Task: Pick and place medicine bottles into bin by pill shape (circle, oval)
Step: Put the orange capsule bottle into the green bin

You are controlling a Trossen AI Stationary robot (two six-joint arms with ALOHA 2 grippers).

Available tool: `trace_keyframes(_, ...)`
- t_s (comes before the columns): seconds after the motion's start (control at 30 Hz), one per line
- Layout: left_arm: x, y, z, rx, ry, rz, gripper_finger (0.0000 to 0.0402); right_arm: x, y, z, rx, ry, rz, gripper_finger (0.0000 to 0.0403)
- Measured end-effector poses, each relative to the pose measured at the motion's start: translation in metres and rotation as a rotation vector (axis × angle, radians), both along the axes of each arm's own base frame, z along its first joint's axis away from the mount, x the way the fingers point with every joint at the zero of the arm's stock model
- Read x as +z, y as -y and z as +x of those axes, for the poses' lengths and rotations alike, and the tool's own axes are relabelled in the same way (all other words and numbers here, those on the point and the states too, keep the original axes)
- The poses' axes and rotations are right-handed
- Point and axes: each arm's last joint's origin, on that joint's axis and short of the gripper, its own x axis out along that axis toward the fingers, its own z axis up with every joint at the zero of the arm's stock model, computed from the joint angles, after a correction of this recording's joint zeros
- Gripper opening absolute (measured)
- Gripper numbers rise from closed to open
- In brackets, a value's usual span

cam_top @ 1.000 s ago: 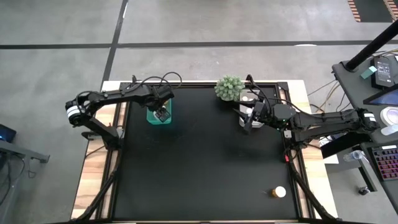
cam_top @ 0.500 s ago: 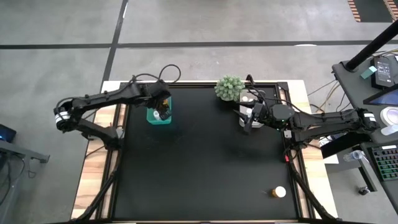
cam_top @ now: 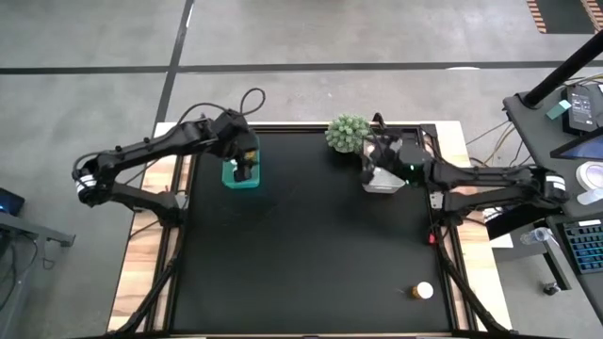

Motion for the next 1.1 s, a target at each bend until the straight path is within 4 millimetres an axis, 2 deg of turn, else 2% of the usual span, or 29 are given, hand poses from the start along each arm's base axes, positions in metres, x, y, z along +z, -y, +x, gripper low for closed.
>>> trace_keyframes(0.13, -0.006, -0.013, 0.0, 0.043, -0.004, -0.001, 0.0215, 0.007, 0.025, 0.007, -0.086, 0.035, -0.071, 0.0164)
trace_keyframes(0.23, -0.014, -0.018, -0.004, 0.049, -0.03, 0.001, 0.0215, 0.015, 0.036, 0.013, -0.115, 0.044, -0.09, 0.0164)
trace_keyframes(0.4, -0.02, -0.024, -0.009, 0.04, -0.004, 0.055, 0.0215, 0.031, 0.041, 0.024, -0.115, 0.052, -0.087, 0.0164)
trace_keyframes(0.57, -0.018, -0.029, -0.01, -0.008, 0.112, 0.21, 0.0215, 0.055, 0.041, 0.028, -0.126, 0.061, 0.032, 0.0164)
trace_keyframes(0.67, -0.017, -0.032, -0.011, -0.038, 0.195, 0.309, 0.0215, 0.067, 0.04, 0.027, -0.121, 0.025, 0.168, 0.0164)
trace_keyframes(0.83, -0.01, -0.033, -0.012, -0.103, 0.344, 0.403, 0.0215, 0.086, 0.032, 0.024, -0.017, -0.025, 0.489, 0.0164)
trace_keyframes(0.97, -0.005, -0.034, -0.009, -0.135, 0.442, 0.478, 0.0215, 0.086, 0.027, 0.023, -0.019, -0.063, 0.764, 0.0164)
trace_keyframes(1.1, -0.002, -0.033, -0.006, -0.143, 0.536, 0.49, 0.0215, 0.073, 0.01, 0.024, 0.01, -0.165, 1.054, 0.0164)
